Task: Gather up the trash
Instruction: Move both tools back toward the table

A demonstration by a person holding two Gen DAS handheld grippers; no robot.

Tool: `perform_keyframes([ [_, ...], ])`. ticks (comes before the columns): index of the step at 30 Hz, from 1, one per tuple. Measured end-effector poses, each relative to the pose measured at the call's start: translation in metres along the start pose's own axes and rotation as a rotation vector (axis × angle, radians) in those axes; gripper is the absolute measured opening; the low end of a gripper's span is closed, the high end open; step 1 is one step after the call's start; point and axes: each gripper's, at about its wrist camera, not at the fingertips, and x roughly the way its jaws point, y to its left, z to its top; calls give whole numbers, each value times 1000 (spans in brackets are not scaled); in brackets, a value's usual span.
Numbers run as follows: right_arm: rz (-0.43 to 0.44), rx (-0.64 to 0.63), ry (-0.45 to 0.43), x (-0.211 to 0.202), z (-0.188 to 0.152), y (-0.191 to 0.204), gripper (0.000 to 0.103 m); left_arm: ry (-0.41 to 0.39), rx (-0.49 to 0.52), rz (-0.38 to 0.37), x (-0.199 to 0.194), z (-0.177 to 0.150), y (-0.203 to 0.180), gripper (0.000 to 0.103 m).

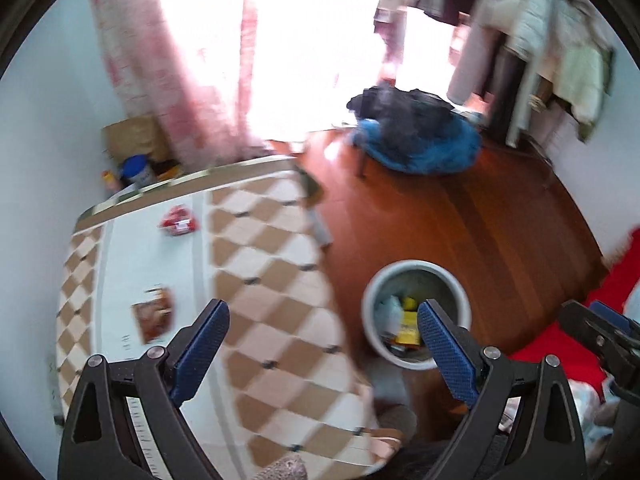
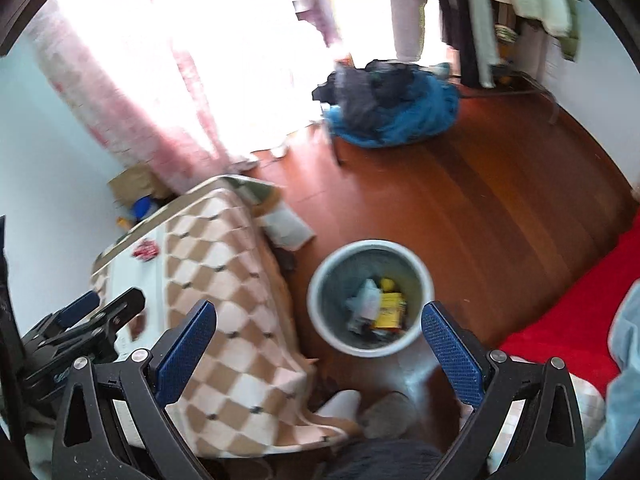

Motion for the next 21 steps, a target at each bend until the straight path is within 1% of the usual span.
perform_keyframes([
  [4,65,-77,57,35,4,65,103,17,-90,102,17,-5,71,96],
  [8,142,-165,131,95,11,145,103,70,-206,222,50,-16,163,96],
  [10,178,-191,178,128,15,183,103,111,-247,286,73,-24,205,96],
  [12,221,-201,230,167,22,220,103,151,-288,332,98,-30,244,96],
  [13,241,-199,257,191,28,242,102,171,-303,344,108,-32,259,96],
  [14,241,-207,273,207,31,255,96,189,-322,349,119,-33,275,96],
  [16,233,-225,315,249,39,291,89,211,-351,359,137,-35,302,96],
  [19,216,-253,358,295,46,330,89,237,-365,377,163,-32,329,96],
  [21,204,-277,377,326,49,357,89,249,-364,373,174,-29,339,96],
])
